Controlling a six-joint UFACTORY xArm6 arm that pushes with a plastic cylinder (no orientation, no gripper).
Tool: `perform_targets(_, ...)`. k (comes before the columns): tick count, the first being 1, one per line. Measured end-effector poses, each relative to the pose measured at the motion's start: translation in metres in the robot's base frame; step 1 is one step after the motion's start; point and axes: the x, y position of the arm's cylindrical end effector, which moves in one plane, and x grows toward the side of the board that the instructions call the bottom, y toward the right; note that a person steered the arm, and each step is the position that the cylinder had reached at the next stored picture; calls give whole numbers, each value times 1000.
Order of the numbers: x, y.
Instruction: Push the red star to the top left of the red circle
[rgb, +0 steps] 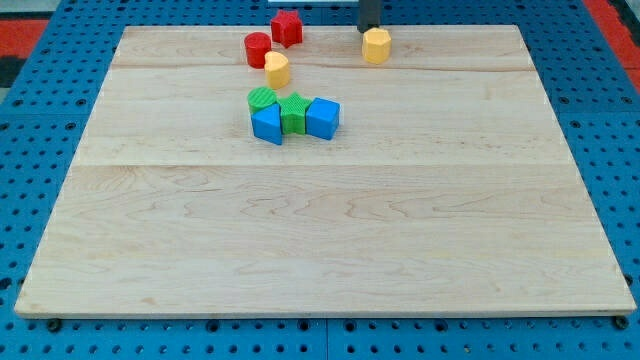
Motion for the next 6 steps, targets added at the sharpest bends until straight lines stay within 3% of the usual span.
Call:
perform_targets(2, 2, -74)
perform_targets(3, 21, -165)
perform_targets(4, 82, -265)
perform_targets(5, 85, -270)
perform_targets(6, 70, -362)
